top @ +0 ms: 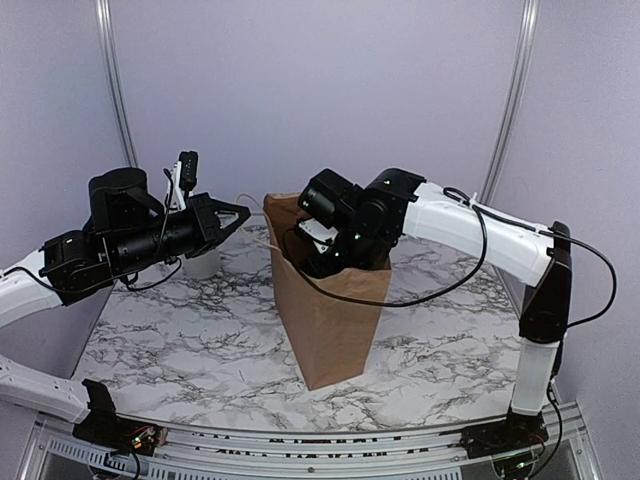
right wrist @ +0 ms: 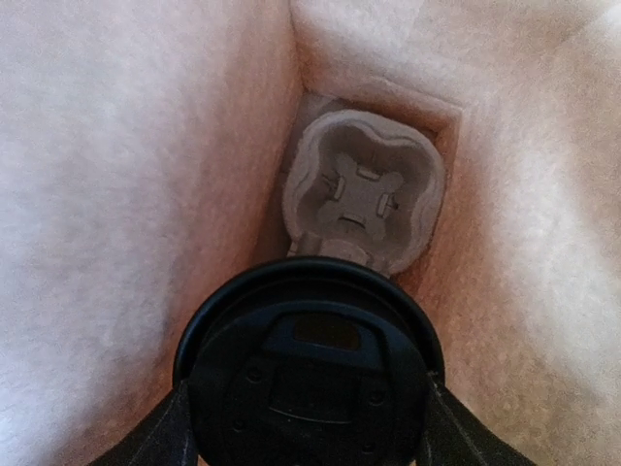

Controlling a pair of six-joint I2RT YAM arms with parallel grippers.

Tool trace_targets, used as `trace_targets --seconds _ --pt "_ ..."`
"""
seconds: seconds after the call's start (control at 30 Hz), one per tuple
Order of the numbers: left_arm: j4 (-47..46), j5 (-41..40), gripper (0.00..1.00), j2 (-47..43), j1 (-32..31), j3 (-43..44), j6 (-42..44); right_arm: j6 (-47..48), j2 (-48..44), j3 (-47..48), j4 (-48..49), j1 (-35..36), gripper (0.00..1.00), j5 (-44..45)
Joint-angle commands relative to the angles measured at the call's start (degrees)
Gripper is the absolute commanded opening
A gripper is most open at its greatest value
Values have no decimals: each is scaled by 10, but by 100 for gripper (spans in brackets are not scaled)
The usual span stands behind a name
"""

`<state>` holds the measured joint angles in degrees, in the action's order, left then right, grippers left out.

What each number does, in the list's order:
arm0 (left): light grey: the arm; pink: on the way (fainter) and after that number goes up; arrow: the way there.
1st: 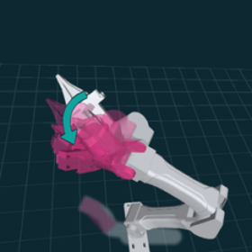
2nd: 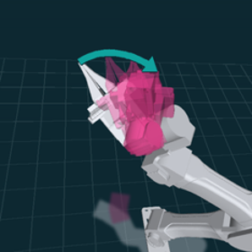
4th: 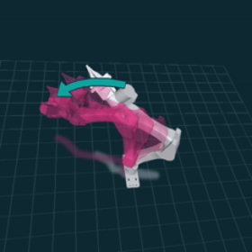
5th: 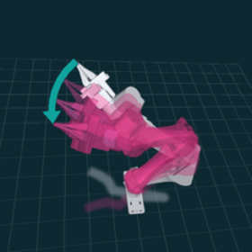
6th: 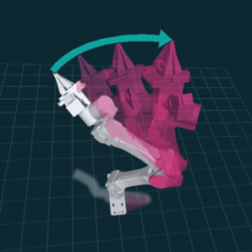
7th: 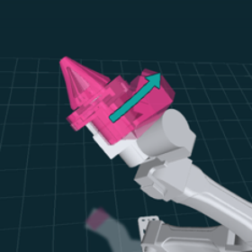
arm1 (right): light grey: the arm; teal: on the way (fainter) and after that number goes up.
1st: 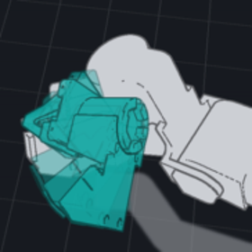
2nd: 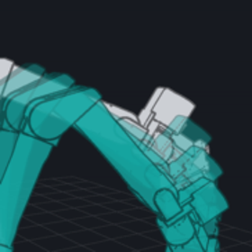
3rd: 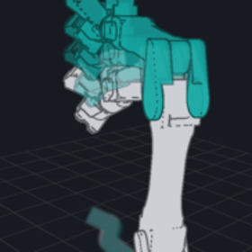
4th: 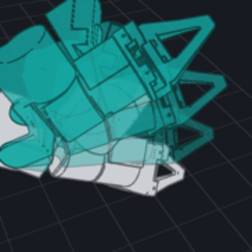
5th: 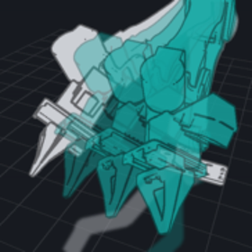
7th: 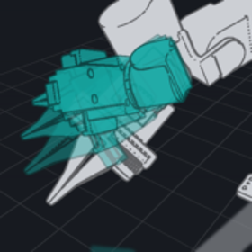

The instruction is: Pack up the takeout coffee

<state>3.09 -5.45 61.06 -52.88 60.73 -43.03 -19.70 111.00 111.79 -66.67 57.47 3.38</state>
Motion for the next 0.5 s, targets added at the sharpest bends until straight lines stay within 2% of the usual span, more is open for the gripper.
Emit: trace_targets --seconds 0.0,0.23,0.47 --pt "-2 0 0 -10 -1 -3 8 1 13 47 -34 8 64 11" --pt "-2 -6 0 -11 -1 -3 7 -4 19 68 -61 19 64 16" --pt "-2 -12 0 -11 -1 -1 8 -13 -6 0 -45 25 64 9"
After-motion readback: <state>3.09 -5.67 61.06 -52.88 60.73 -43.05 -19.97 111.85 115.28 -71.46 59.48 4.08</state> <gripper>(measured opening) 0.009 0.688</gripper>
